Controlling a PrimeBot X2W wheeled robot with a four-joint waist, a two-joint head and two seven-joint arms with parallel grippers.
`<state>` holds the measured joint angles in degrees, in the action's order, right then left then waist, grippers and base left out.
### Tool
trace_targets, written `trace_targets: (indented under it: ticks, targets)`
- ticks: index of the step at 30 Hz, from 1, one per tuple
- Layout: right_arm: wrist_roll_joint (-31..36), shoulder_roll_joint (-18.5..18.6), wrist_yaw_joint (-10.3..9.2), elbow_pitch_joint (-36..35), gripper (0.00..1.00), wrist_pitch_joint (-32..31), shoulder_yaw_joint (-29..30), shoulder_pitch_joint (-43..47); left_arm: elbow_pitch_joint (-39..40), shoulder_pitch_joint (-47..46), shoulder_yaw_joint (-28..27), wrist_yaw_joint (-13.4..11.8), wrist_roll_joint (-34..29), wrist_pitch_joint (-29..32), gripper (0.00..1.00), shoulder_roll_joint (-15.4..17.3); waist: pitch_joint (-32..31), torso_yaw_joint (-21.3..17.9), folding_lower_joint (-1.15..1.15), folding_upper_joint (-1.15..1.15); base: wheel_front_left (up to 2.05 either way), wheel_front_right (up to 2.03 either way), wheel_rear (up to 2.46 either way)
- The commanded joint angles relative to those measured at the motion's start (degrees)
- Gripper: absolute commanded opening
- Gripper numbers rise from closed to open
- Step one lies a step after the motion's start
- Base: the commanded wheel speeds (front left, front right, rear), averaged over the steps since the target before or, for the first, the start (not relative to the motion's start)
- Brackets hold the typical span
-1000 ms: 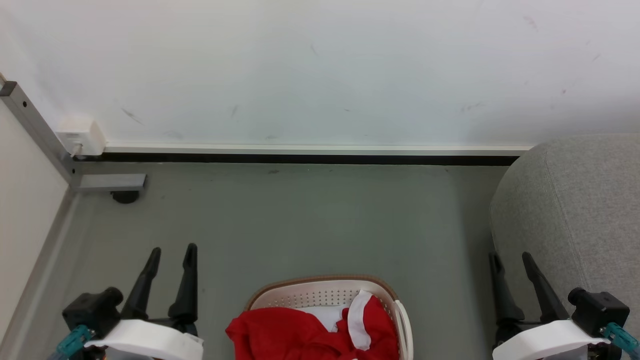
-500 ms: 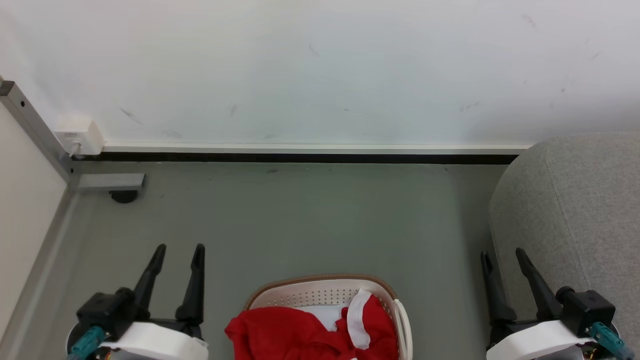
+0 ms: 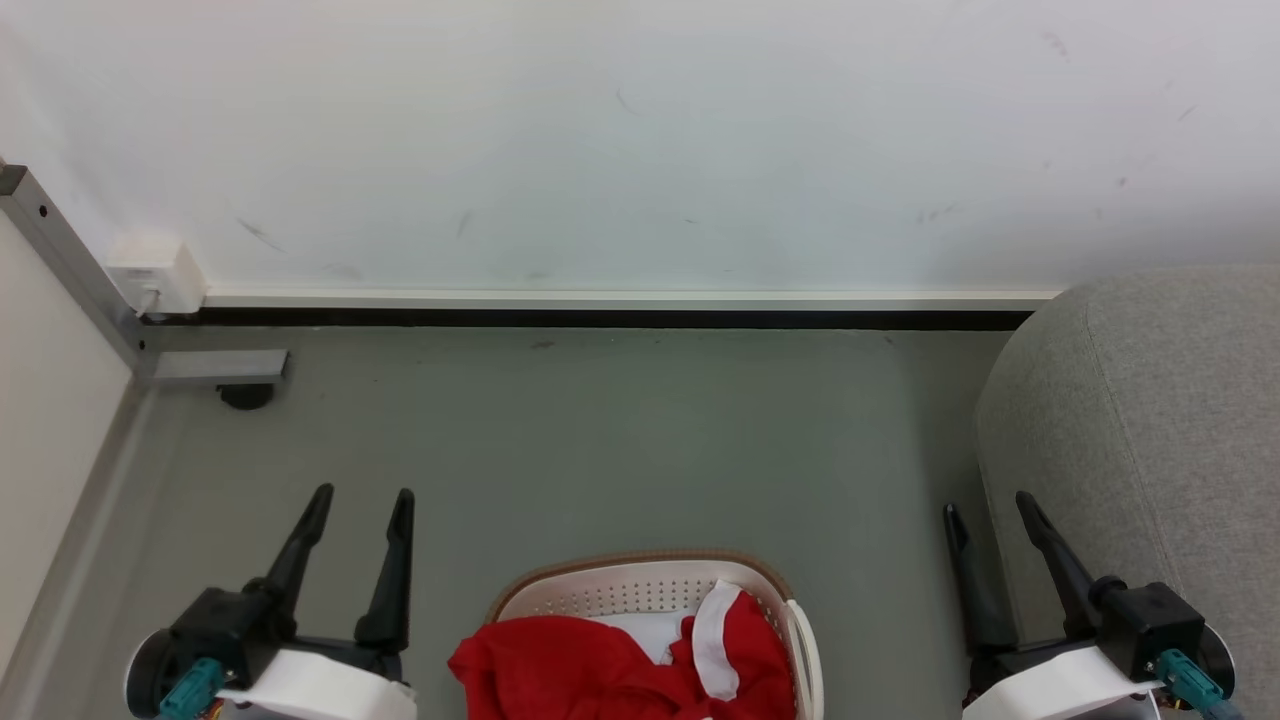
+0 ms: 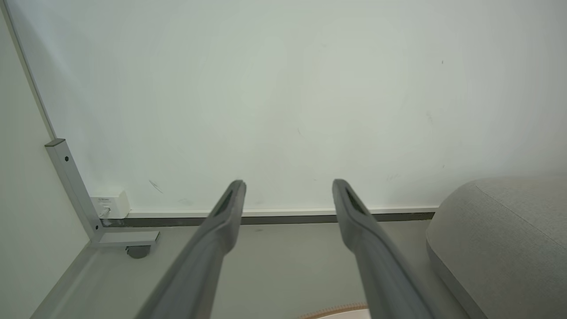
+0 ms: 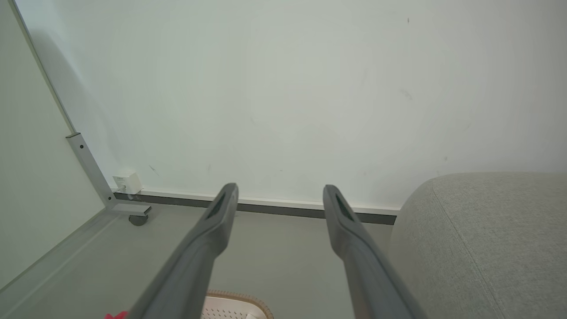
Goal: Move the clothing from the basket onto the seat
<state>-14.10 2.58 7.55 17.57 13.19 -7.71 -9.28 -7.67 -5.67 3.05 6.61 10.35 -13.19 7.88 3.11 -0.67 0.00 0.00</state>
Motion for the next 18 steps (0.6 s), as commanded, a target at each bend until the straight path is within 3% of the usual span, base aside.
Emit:
trace_targets:
  ticks: [1,18]
  targets:
    - [0.94,0.49,-0.1,-0.38,1.0,0.59,-0.15,-0.55,-0.07,-0.22,-0.16,0.2,-1.91,-0.63,1.0,0.1,0.0,0.0,0.0,0.0,0.0,0.0,0.0]
    - [5.47,0.48,-0.12,-0.91,1.0,2.05,0.13,-0.76,-1.29,-0.55,-2.09,0.86,-5.13,-1.98,1.0,-1.62,0.38,-0.07,0.0,0.0,0.0,0.0,0.0]
